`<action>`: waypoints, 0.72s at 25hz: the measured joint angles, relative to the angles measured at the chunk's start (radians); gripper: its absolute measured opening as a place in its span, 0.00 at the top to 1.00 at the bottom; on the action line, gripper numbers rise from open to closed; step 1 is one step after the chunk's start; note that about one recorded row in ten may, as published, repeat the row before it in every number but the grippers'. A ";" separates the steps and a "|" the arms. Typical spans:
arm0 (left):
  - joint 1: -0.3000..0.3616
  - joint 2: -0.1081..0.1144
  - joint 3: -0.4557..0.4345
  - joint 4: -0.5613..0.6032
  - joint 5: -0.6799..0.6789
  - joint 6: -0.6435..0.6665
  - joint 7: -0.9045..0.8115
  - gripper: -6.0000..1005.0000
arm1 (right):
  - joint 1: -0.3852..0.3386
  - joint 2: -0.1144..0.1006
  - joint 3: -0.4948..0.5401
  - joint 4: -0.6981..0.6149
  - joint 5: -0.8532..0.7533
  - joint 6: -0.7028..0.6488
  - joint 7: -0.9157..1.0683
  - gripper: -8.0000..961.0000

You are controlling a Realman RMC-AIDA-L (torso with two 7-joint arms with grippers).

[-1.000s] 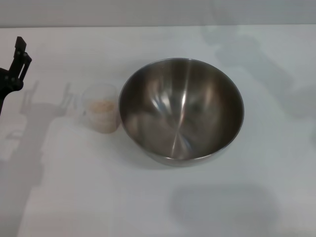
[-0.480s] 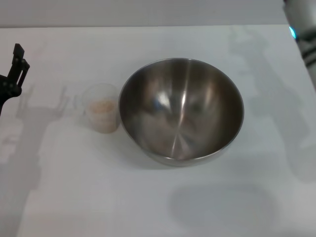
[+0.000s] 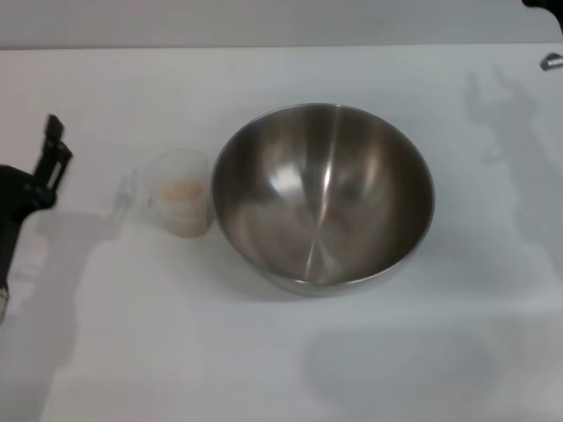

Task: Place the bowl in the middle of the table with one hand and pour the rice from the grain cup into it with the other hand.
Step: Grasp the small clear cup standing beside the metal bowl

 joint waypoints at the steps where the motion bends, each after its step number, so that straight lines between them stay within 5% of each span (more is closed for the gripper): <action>1: 0.000 0.000 0.000 0.000 0.000 0.000 0.000 0.20 | 0.000 0.000 0.000 0.015 -0.001 -0.013 0.001 0.54; 9: 0.052 0.000 0.144 -0.003 -0.003 -0.069 0.014 0.20 | 0.019 -0.007 0.022 0.068 -0.002 -0.028 -0.005 0.45; 18: 0.044 -0.001 0.153 -0.017 0.000 -0.209 0.014 0.20 | 0.021 -0.011 0.038 0.078 -0.001 -0.025 -0.005 0.36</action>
